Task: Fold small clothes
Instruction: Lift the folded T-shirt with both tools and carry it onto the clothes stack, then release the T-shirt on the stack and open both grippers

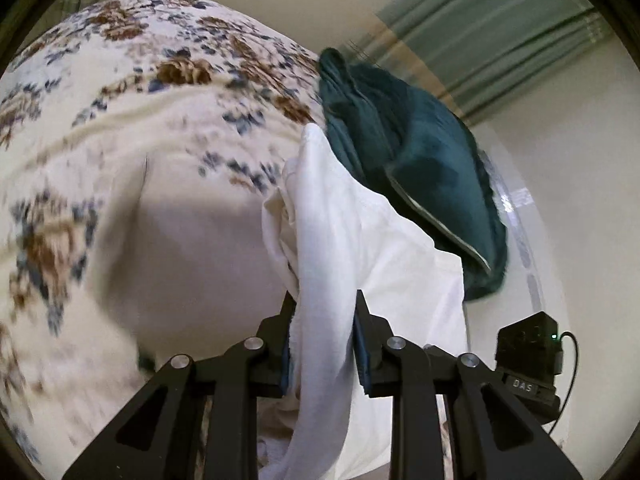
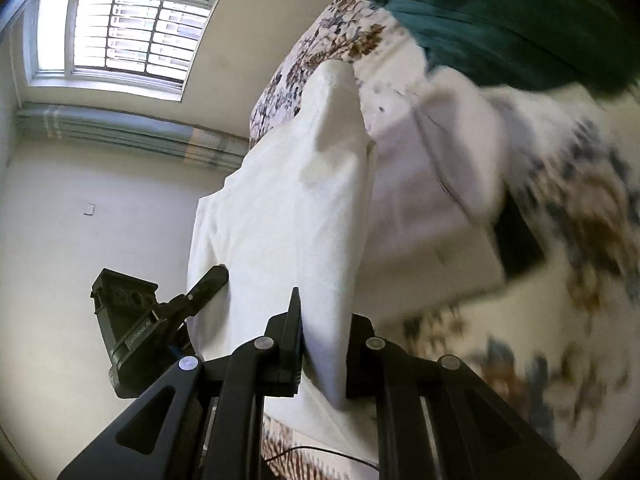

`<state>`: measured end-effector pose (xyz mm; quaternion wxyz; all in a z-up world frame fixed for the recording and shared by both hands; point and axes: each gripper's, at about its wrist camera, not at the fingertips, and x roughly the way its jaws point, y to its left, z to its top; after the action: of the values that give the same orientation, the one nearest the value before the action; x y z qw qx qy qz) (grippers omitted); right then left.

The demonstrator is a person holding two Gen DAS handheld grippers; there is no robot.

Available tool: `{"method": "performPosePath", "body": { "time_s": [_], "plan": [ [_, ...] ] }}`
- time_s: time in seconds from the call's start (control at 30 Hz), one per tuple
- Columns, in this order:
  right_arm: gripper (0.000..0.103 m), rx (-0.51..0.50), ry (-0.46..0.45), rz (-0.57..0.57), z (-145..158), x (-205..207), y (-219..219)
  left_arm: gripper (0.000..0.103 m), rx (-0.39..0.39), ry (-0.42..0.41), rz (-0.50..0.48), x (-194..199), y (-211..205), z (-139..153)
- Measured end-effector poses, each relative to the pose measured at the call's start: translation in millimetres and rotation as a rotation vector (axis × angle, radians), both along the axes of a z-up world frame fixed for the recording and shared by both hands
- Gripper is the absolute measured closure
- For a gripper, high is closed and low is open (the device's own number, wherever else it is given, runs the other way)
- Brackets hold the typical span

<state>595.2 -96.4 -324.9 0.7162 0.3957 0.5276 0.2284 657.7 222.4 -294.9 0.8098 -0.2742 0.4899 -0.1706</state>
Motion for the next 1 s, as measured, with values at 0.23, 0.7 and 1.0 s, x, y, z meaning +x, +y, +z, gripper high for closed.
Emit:
{"method": "performPosePath", "body": {
  "time_s": [0.23, 0.7, 1.0],
  "plan": [
    [0.089, -0.110, 0.047, 0.055, -34.9, 84.9, 29.1, 0.078, 0.090, 0.074, 0.015, 47.4, 12.5, -52.5],
    [0.027, -0.621, -0.041, 0.043, 10.2, 64.4, 24.6, 0.014, 0.425, 0.029, 0.136, -1.1, 3.6, -22.2],
    [0.000, -0.966, -0.099, -0.034, 62.6, -18.3, 33.2, 0.013, 0.663, -0.016, 0.109, -65.2, -43.3, 18.2]
  ]
}}
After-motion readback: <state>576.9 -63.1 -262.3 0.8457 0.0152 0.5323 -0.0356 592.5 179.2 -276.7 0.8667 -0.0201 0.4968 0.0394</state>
